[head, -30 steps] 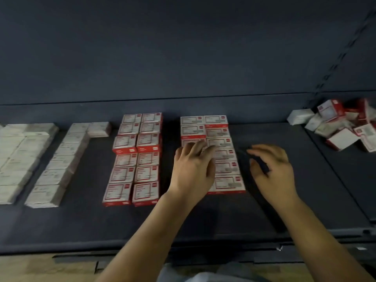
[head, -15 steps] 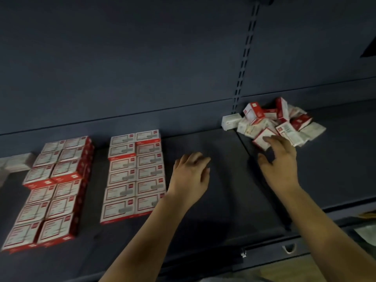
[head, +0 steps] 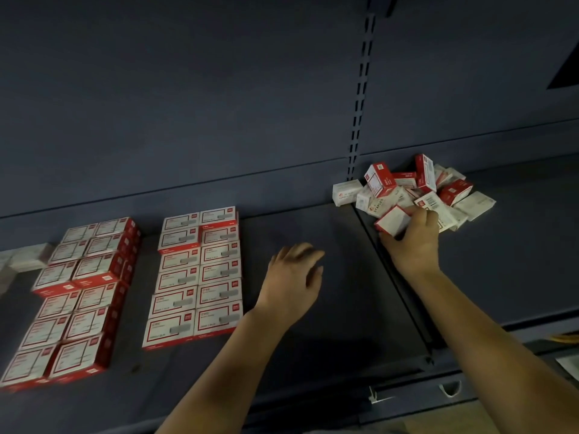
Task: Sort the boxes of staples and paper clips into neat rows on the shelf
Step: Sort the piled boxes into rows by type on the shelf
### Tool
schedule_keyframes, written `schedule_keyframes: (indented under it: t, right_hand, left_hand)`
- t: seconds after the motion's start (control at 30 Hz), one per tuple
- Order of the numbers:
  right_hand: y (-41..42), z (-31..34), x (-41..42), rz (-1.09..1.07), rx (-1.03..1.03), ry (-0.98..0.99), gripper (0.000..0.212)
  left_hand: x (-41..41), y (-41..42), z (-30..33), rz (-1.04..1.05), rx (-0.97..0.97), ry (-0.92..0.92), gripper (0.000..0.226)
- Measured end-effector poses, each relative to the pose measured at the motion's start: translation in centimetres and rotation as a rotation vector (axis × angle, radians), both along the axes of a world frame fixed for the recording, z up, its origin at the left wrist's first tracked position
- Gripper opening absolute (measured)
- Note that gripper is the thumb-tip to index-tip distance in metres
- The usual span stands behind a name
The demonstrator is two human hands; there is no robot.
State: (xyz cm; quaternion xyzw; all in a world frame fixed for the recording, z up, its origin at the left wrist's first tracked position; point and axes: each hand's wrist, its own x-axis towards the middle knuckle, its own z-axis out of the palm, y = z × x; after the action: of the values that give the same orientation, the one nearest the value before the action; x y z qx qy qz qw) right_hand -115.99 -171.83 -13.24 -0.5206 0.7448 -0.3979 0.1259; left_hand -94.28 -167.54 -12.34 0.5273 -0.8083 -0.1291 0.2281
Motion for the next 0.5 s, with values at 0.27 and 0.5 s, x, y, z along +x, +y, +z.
schedule_keyframes:
  t: [0.27,0.5]
  right_hand:
    - [5.0,1.5,3.5,0.265,0.054,-0.731,0.030]
    - [7.2,3.9,4.5,0.554,0.248,-1.290,0.037]
  left_hand:
    - [-0.5,1.2,1.5,0.009,0.130,0.298,0.042]
    - [-1.2,1.5,2.2,-0.102,0.126,0.439,0.060]
